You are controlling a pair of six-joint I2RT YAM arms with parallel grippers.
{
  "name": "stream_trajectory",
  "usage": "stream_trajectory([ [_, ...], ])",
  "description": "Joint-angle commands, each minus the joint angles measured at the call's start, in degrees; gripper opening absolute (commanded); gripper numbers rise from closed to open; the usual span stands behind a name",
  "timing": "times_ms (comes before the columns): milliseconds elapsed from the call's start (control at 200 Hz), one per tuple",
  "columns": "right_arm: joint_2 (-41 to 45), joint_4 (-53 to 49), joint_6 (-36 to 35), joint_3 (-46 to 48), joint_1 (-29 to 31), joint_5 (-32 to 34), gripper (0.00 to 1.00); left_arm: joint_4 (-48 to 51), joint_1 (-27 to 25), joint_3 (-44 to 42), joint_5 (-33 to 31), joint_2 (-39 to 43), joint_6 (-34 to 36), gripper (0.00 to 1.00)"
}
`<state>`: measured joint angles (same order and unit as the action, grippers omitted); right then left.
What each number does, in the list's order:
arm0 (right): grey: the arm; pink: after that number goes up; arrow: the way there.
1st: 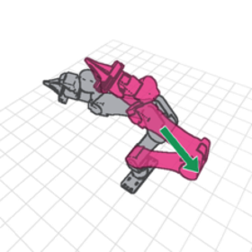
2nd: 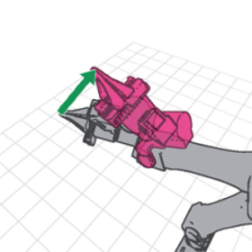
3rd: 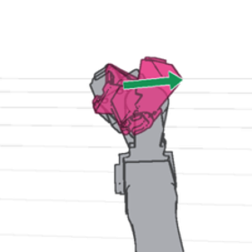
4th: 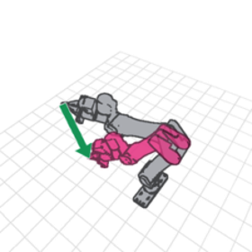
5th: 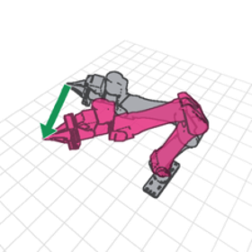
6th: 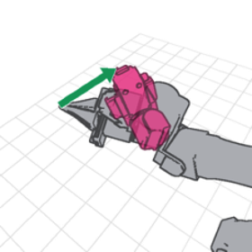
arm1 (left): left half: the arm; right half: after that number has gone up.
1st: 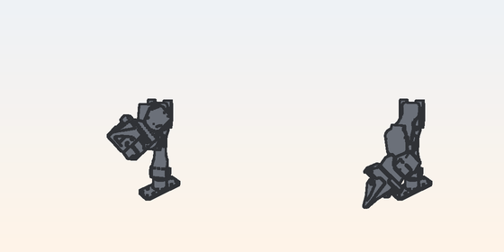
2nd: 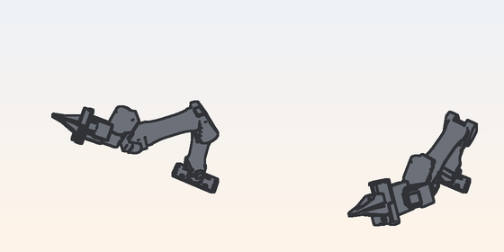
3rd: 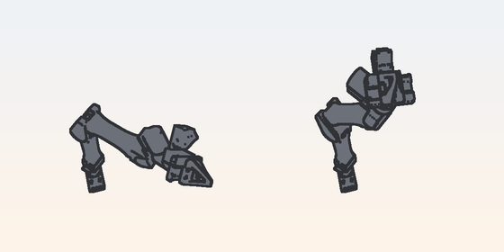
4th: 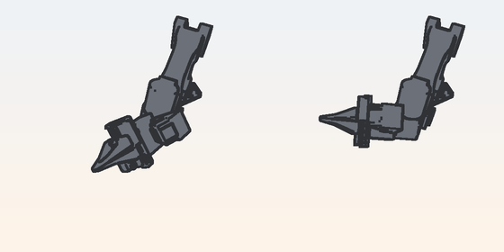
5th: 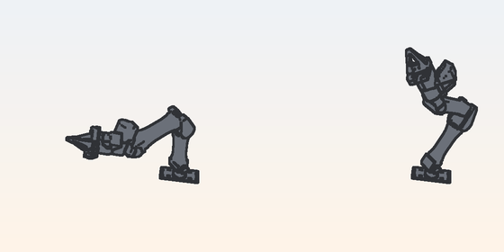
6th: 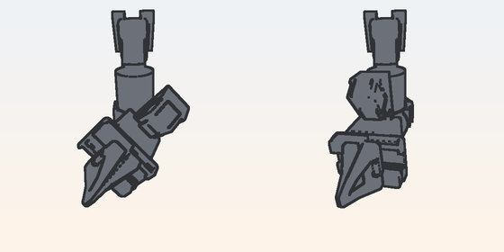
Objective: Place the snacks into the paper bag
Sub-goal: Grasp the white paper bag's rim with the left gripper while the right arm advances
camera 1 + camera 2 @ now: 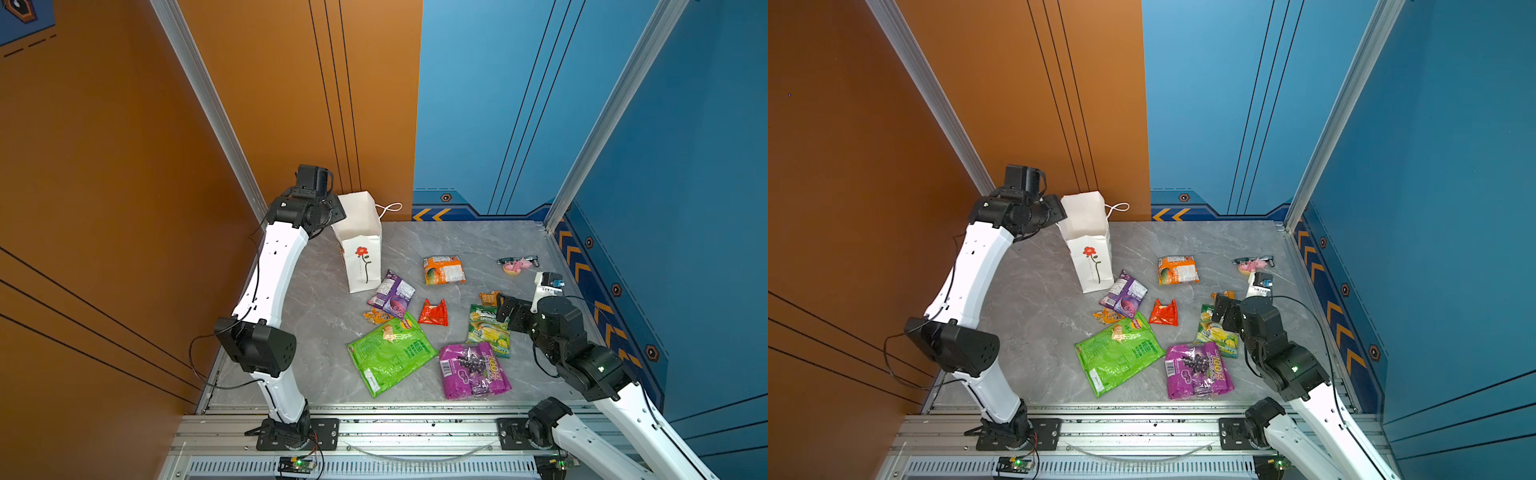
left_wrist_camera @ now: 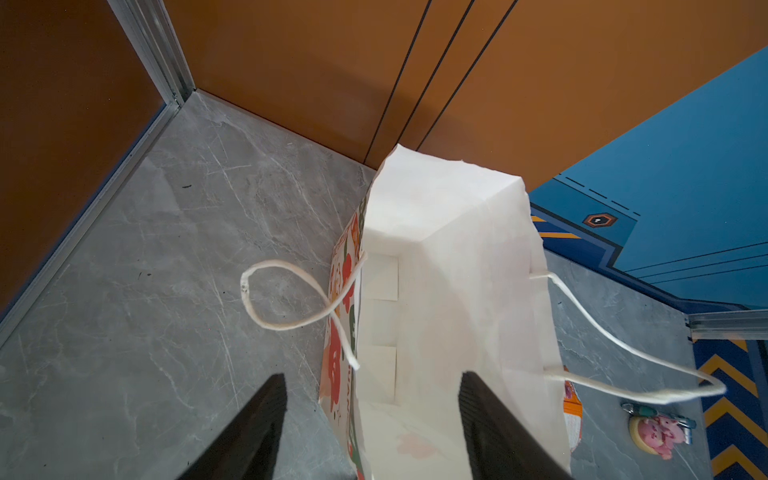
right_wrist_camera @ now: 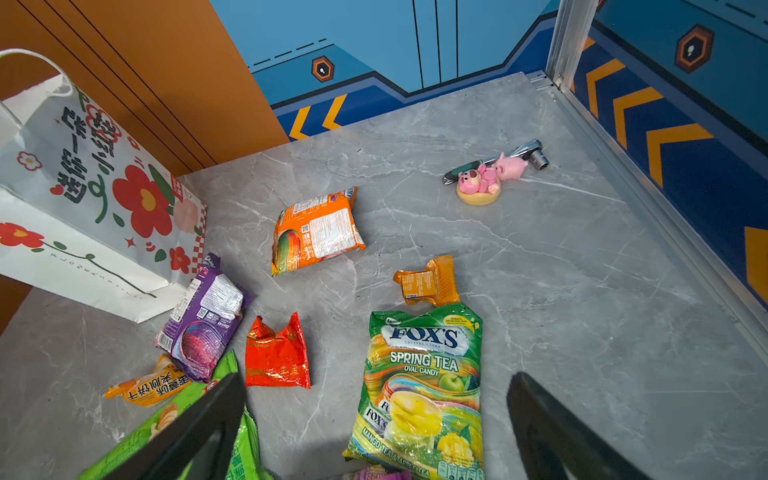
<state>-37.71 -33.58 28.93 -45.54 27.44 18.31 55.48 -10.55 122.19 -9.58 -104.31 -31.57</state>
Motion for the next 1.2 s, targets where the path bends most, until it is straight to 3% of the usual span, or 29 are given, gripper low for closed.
stream_trajectory([
  [0, 0.2, -1.5, -0.6, -0.6, 0.3, 1.8, 1.0, 5.0, 0.3, 4.3, -1.8, -3.1, -0.5, 0.68],
  [125, 0.6, -1.7, -0.4, 0.0, 0.3, 1.9, 1.0, 7.2, 0.3, 8.3, -2.4, -7.5, 0.5, 0.7],
  [320, 1.3, -3.2, 0.2, -0.3, 0.4, 1.5, 1.0, 14.1, 0.5, 19.3, -3.1, -17.1, 2.5, 0.61],
  [481, 1.8, -3.7, 0.8, 0.0, 0.4, 1.4, 1.0, 14.7, 0.8, 20.4, -2.7, -19.4, 2.6, 0.54],
  [591, 1.7, -3.9, 1.1, -0.3, 0.5, 0.9, 1.0, 14.7, 0.8, 21.0, -2.1, -19.6, 3.1, 0.44],
  [706, 1.2, -3.9, 1.5, -0.3, 0.6, 0.4, 1.0, 14.7, 1.3, 20.8, -1.5, -19.1, 3.8, 0.25],
  [811, 0.4, -4.3, 1.8, -1.0, 0.7, -0.1, 1.0, 14.6, 2.3, 19.7, 1.4, -18.0, 3.6, 0.0],
  [971, -0.8, -5.4, 1.8, -2.0, 1.0, -1.8, 1.0, 14.6, 2.9, 13.8, 1.4, -12.2, 5.4, 0.0],
  [1191, -5.5, -2.7, 4.0, -1.5, 3.2, -7.2, 1.0, 11.7, 5.5, -1.0, -2.7, 4.5, 6.1, 0.0],
])
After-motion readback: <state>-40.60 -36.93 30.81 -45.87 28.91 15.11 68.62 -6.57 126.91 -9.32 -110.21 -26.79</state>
